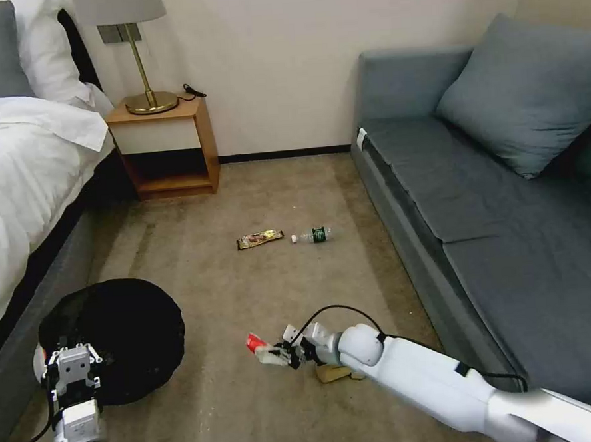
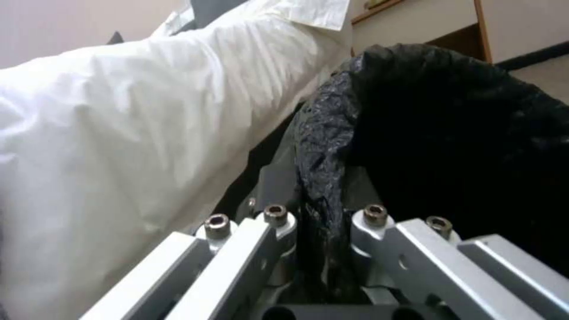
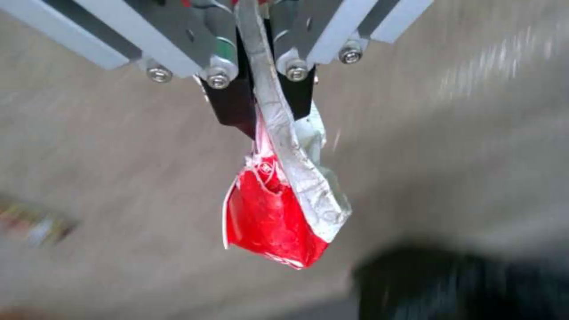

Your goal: Pick up the trash bin, then pick up the garbage on the floor and place it into the trash bin.

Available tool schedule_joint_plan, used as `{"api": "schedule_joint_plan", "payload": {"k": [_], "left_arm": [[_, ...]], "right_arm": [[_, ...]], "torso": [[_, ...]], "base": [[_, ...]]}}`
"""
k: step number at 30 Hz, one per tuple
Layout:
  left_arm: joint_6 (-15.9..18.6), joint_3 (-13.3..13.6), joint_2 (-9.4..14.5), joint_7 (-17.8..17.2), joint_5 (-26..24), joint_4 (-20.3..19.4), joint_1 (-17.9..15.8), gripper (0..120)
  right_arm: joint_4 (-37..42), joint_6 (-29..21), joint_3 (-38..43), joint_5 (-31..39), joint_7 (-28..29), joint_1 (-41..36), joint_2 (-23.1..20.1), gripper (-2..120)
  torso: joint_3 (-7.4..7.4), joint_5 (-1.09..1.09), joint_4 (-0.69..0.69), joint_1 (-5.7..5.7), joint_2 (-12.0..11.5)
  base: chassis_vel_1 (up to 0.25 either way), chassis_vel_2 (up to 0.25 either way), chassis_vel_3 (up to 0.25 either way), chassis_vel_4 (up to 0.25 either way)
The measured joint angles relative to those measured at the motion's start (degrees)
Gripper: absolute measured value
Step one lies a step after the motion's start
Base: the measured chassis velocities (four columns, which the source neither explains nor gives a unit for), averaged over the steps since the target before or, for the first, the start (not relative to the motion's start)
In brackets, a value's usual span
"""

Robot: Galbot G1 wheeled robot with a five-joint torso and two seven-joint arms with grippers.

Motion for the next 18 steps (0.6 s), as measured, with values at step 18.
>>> {"api": "schedule_joint_plan", "payload": {"k": [18], "left_arm": [[-3.4, 9.1, -4.5, -1.4, -0.7, 1.1, -6.1, 0]], "right_arm": [[11.8, 0.0, 4.5, 18.6, 0.9, 0.7, 4.6, 6]], "torso": [[0.00, 0.02, 0.00, 0.00, 0.0]], "base": [[0.000, 0.000, 0.000, 0.000]]}}
